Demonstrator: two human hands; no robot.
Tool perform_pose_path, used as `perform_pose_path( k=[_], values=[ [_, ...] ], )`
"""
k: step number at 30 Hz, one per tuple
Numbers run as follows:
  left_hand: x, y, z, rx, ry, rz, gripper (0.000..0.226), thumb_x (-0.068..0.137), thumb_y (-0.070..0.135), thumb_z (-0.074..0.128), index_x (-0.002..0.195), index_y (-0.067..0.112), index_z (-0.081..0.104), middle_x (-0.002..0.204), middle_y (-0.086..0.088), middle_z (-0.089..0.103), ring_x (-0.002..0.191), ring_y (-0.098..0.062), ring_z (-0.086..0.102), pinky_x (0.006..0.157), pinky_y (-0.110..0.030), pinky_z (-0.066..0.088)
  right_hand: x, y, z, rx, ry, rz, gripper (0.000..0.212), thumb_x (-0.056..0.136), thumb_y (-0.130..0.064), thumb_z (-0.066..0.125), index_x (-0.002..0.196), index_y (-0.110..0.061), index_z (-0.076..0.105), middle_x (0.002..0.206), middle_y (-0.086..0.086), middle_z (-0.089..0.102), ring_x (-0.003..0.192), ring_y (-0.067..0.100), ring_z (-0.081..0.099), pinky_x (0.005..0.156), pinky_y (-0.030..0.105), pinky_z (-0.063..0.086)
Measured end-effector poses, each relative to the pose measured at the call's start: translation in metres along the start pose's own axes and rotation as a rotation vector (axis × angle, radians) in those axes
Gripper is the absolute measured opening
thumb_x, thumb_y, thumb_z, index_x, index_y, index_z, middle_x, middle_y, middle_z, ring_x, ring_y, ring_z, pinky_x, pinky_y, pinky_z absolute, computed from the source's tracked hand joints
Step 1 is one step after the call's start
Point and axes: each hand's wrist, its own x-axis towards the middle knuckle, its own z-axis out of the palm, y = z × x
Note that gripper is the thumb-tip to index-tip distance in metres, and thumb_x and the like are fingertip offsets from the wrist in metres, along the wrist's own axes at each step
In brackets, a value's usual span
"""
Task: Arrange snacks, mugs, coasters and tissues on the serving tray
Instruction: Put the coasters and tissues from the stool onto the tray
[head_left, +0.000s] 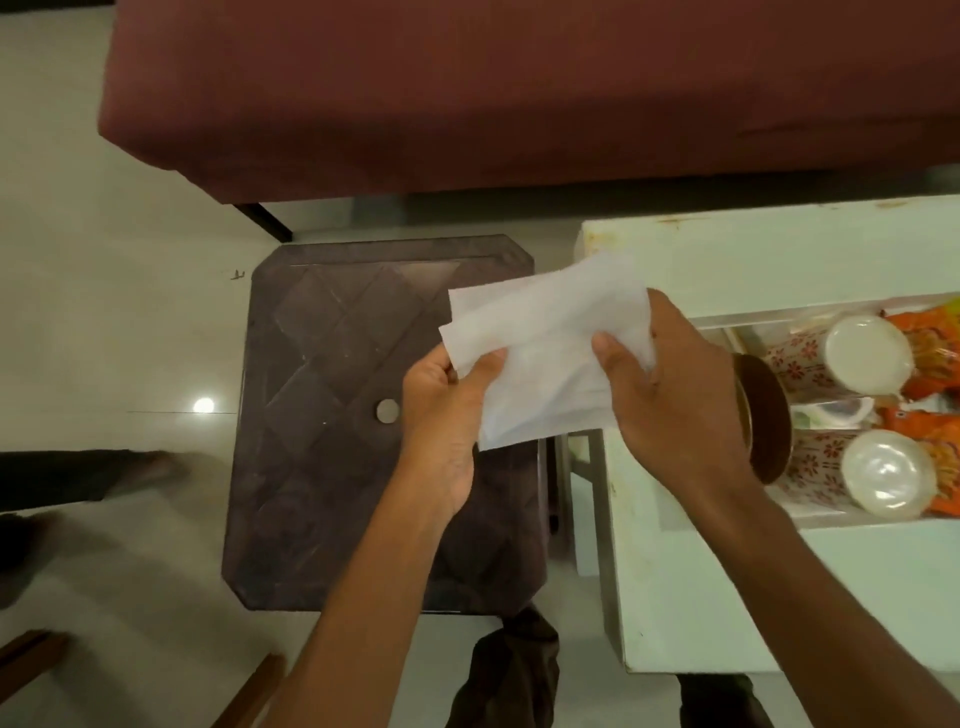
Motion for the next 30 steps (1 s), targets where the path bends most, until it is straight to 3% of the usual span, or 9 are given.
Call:
perform_pose_path(
  k=[3, 5, 8, 11, 15, 21, 25, 27, 30],
  values=[
    [-0.018, -0.01, 0.024, 0.194, 0.068, 0.16, 0.022, 0.092, 0.016, 0.068, 0.097, 0.037, 0.072, 0.092, 0.025, 0.076, 0.092, 0.003, 0.071, 0.069, -0.014, 0.059, -0.011, 0.016, -0.002, -0.165, 0.091, -0.111, 0.034, 0.098, -0.022, 0.05, 0.131, -0.017, 0.053, 0.106, -0.005, 0.062, 0.085, 0.004, 0.052, 0.081, 0.016, 0.046],
    [-0.03, -0.013, 0.039, 0.216, 0.094, 0.226, 0.023, 0.094, 0.015, 0.065, 0.107, 0.032, 0.073, 0.092, 0.023, 0.077, 0.09, 0.005, 0.07, 0.066, -0.007, 0.053, -0.021, 0.024, -0.002, -0.092, 0.098, -0.159, 0.035, 0.094, -0.007, 0.05, 0.128, -0.012, 0.058, 0.107, 0.003, 0.067, 0.091, 0.016, 0.059, 0.083, 0.011, 0.042],
    [-0.047, -0.015, 0.056, 0.193, 0.077, 0.215, 0.023, 0.093, 0.013, 0.062, 0.1, 0.032, 0.075, 0.084, 0.018, 0.077, 0.079, 0.002, 0.072, 0.065, -0.016, 0.057, -0.039, 0.03, -0.003, -0.022, 0.021, -0.197, 0.045, 0.089, 0.003, 0.048, 0.132, -0.011, 0.055, 0.129, 0.006, 0.061, 0.119, 0.019, 0.055, 0.095, 0.004, 0.033],
    [-0.062, -0.013, 0.068, 0.151, 0.035, 0.197, 0.024, 0.095, 0.022, 0.058, 0.074, 0.028, 0.068, 0.063, 0.017, 0.068, 0.059, 0.001, 0.063, 0.057, -0.018, 0.05, -0.051, 0.034, -0.004, 0.009, -0.041, -0.222, 0.049, 0.089, 0.004, 0.051, 0.136, -0.006, 0.049, 0.141, 0.009, 0.052, 0.131, 0.021, 0.047, 0.108, 0.018, 0.034],
    [-0.068, -0.008, 0.082, 0.198, -0.041, 0.135, 0.031, 0.09, 0.054, 0.06, 0.088, 0.026, 0.072, 0.082, 0.008, 0.076, 0.079, -0.009, 0.073, 0.076, -0.031, 0.061, -0.058, 0.044, -0.014, 0.003, -0.158, -0.199, 0.063, 0.091, -0.024, 0.058, 0.148, -0.014, 0.032, 0.152, 0.001, 0.038, 0.142, 0.013, 0.033, 0.112, 0.038, 0.036],
    [-0.064, -0.008, 0.112, 0.467, -0.006, 0.175, 0.027, 0.094, 0.034, 0.065, 0.119, 0.024, 0.066, 0.108, 0.008, 0.074, 0.101, -0.01, 0.07, 0.087, -0.036, 0.061, -0.059, 0.062, -0.037, -0.219, -0.053, -0.186, 0.064, 0.089, -0.04, 0.057, 0.145, -0.015, 0.039, 0.149, 0.004, 0.043, 0.137, 0.018, 0.041, 0.11, 0.034, 0.04],
    [-0.058, -0.014, 0.142, 0.718, -0.006, 0.264, 0.042, 0.094, 0.044, 0.061, 0.129, 0.02, 0.06, 0.127, 0.0, 0.067, 0.109, -0.015, 0.063, 0.094, -0.032, 0.056, -0.055, 0.086, -0.055, -0.234, 0.131, -0.181, 0.049, 0.089, -0.015, 0.062, 0.137, -0.016, 0.052, 0.134, 0.011, 0.054, 0.117, 0.019, 0.056, 0.09, 0.03, 0.055],
    [-0.053, -0.018, 0.159, 0.84, -0.005, 0.32, 0.043, 0.094, 0.047, 0.059, 0.127, 0.019, 0.061, 0.128, -0.002, 0.067, 0.105, -0.016, 0.063, 0.088, -0.024, 0.051, -0.052, 0.1, -0.066, -0.27, 0.2, -0.175, 0.047, 0.088, -0.01, 0.065, 0.134, -0.016, 0.056, 0.125, 0.01, 0.058, 0.106, 0.014, 0.057, 0.083, 0.021, 0.054],
    [-0.046, -0.024, 0.185, 0.936, -0.033, 0.391, 0.034, 0.093, 0.044, 0.062, 0.116, 0.019, 0.067, 0.12, -0.001, 0.071, 0.081, -0.006, 0.058, 0.084, -0.021, 0.043, -0.05, 0.117, -0.079, -0.375, 0.286, -0.154, 0.04, 0.084, -0.012, 0.071, 0.123, -0.01, 0.064, 0.113, 0.01, 0.066, 0.098, 0.022, 0.063, 0.076, 0.031, 0.057]
  ],
)
